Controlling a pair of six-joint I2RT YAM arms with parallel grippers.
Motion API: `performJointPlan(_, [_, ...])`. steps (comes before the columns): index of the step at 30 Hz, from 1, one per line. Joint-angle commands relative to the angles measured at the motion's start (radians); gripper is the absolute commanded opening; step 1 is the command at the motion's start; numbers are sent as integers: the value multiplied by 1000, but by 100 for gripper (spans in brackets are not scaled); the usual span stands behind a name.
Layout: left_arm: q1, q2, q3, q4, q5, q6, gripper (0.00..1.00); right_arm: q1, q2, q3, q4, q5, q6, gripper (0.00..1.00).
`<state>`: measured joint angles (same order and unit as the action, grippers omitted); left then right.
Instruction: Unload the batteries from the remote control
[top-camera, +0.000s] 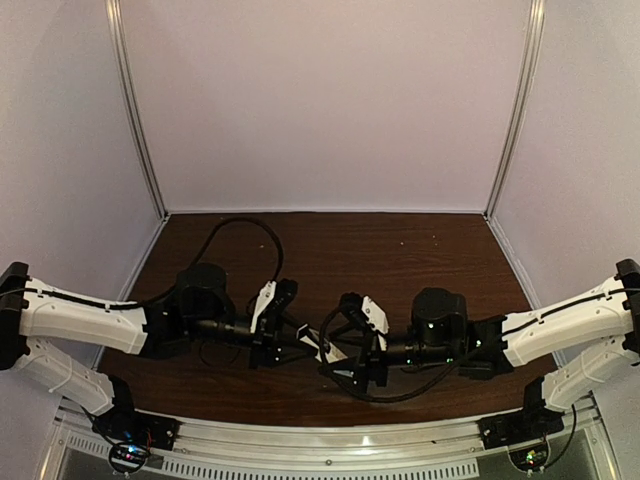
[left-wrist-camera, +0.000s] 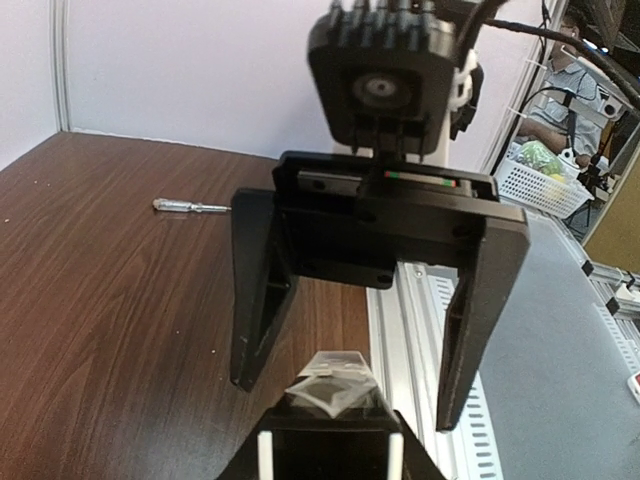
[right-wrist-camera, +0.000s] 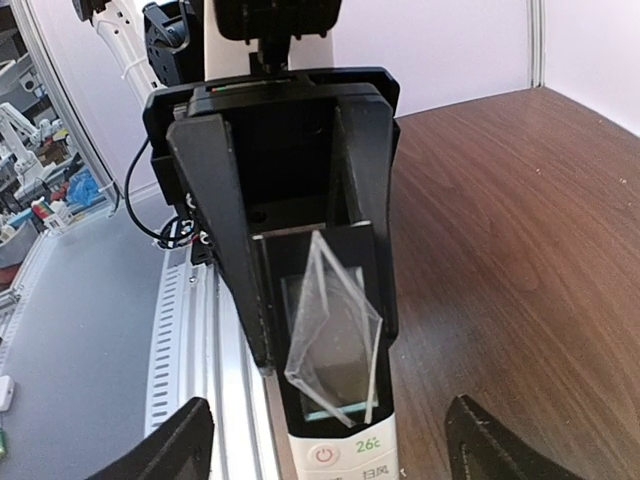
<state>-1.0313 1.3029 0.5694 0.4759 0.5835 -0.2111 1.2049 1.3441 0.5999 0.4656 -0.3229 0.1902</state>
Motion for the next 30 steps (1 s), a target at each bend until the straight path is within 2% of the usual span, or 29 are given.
performJointPlan(1, [-3, -24, 40, 2, -68, -26, 0, 2, -13, 18, 11, 67, 0, 87])
performJointPlan(4, [-4, -29, 44, -5, -93, -40, 0, 1, -14, 15, 15, 101, -2, 99])
performJointPlan(5, [-3, -31, 47, -9, -100, -47, 0, 1, -14, 13, 15, 113, -5, 99])
performJointPlan(17, [-4, -74, 73, -100, -271, -151, 0, 2, -26, -16, 52, 182, -14, 100])
performJointPlan(30, [-4, -99, 68, -161, -449, -330, 0, 10, -131, -107, 81, 273, -5, 100])
